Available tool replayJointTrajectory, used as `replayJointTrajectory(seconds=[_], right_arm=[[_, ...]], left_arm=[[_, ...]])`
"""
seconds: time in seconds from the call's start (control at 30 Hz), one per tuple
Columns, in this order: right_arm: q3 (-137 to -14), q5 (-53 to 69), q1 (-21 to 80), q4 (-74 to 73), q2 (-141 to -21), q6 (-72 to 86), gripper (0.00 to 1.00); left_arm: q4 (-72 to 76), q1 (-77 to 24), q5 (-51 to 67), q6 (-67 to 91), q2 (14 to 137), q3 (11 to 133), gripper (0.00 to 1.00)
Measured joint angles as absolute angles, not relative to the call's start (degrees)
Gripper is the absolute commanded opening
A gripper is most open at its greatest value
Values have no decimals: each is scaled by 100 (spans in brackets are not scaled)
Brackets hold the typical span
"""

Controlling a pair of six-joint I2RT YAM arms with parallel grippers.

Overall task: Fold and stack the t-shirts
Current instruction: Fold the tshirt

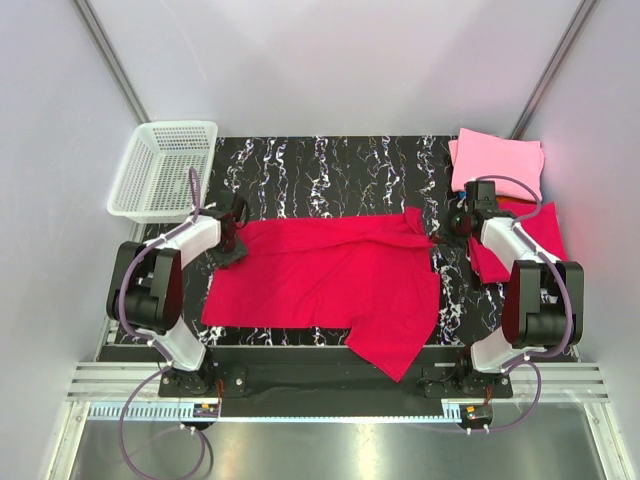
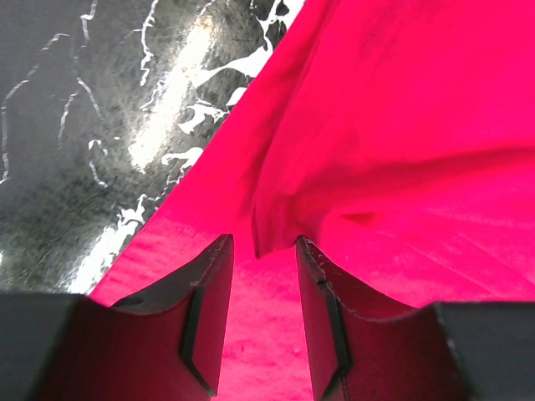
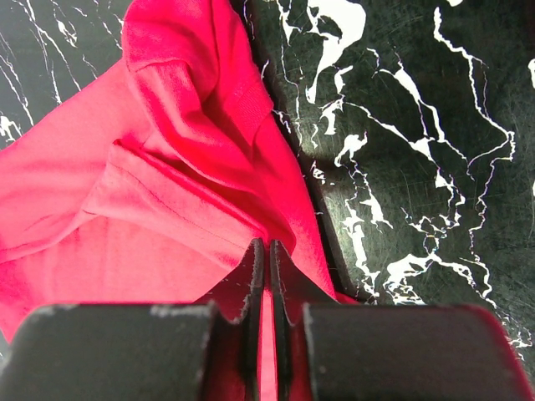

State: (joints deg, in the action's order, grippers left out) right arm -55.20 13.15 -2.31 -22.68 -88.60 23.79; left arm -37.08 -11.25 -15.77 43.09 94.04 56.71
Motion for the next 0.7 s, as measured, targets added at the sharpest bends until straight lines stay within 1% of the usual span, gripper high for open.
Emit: replayJointTrajectory(seconds=[0.1, 0.17, 0.23, 0.53, 0.6, 0.7], right_arm=[[-5557, 1315, -231, -2290, -8862, 2362, 6], [-5583, 1315, -231, -2296, -8864, 2355, 6], [-5603, 1315, -231, -2300, -8875, 2340, 6], [-5605, 1326, -231, -2307, -8923, 2329, 5], [-5605, 1332, -231, -2309, -8927, 2329, 4], [-5605, 1352, -231, -2309, -8927, 2327, 4]], left_arm=[[-3651, -1125, -1575, 4309, 9568, 5675, 40], [-3642, -1125, -1579, 4307, 9647, 5701, 38], [-3607, -1125, -1581, 4303, 9684, 5747, 32], [-3581, -1133, -1610, 4206, 9863, 5948, 15], [-3583, -1135, -1616, 4204, 9863, 5951, 9], [-3592, -1135, -1636, 4187, 9861, 5951, 3]])
